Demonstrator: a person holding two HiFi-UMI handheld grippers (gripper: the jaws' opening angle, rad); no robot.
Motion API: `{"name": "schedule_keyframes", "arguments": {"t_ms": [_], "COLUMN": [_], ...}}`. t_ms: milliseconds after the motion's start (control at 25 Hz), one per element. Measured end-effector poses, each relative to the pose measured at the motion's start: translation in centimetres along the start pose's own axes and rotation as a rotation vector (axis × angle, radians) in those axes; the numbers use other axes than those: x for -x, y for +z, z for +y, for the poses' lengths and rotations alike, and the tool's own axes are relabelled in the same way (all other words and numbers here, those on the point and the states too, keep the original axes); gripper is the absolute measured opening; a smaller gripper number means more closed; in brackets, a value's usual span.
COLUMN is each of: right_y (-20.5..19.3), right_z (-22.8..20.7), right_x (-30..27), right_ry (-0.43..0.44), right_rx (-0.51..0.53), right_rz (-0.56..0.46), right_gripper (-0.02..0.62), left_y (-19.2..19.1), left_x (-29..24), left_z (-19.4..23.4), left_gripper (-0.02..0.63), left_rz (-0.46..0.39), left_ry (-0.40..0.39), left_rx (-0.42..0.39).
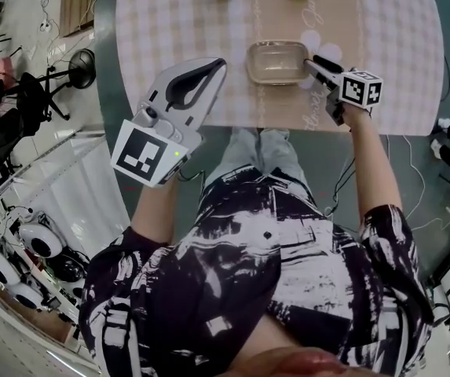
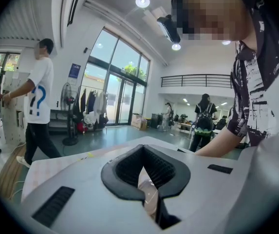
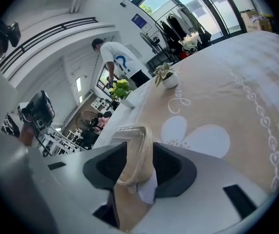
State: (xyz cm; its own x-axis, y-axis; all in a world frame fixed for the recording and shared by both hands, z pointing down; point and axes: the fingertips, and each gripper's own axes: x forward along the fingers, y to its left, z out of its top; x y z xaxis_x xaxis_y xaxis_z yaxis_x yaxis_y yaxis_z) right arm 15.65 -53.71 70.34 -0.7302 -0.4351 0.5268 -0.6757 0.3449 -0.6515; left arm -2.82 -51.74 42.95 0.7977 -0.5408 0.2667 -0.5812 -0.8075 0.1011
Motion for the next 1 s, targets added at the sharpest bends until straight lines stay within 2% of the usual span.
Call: {"name": "schedule_keyframes", "arguments": {"t_ms": [320, 360, 720, 1000], "right_y": [-0.8, -0.8, -0.3, 0.2], "right_z": [-0.6, -0.6, -0.4, 0.1], "right_x": [-0.2, -0.1, 0.7, 1.3], "right_ry": [0.031, 0.030, 0.065, 0.076], "right_rx": [-0.081, -0.090, -0.177, -0.185], "right_rz": [0.000, -0.003, -0.059, -0.087], "right_gripper": [0.069, 0.040, 0.017, 0.015], "left_y": [0.0, 0.0, 0.3, 0.5], "left_x": [-0.1, -0.1, 0.1, 0.2], "left_z": [-0.2, -0.3, -0.5, -0.7], "left_gripper": [0.000, 0.000, 0.000, 0.000], "left_rz": [0.003, 0.003, -0.001, -0.008], "left_ry": [-0.005, -0.005, -0.003, -0.003], "left_rx": [-0.007, -0.008, -0.008, -0.011]}}
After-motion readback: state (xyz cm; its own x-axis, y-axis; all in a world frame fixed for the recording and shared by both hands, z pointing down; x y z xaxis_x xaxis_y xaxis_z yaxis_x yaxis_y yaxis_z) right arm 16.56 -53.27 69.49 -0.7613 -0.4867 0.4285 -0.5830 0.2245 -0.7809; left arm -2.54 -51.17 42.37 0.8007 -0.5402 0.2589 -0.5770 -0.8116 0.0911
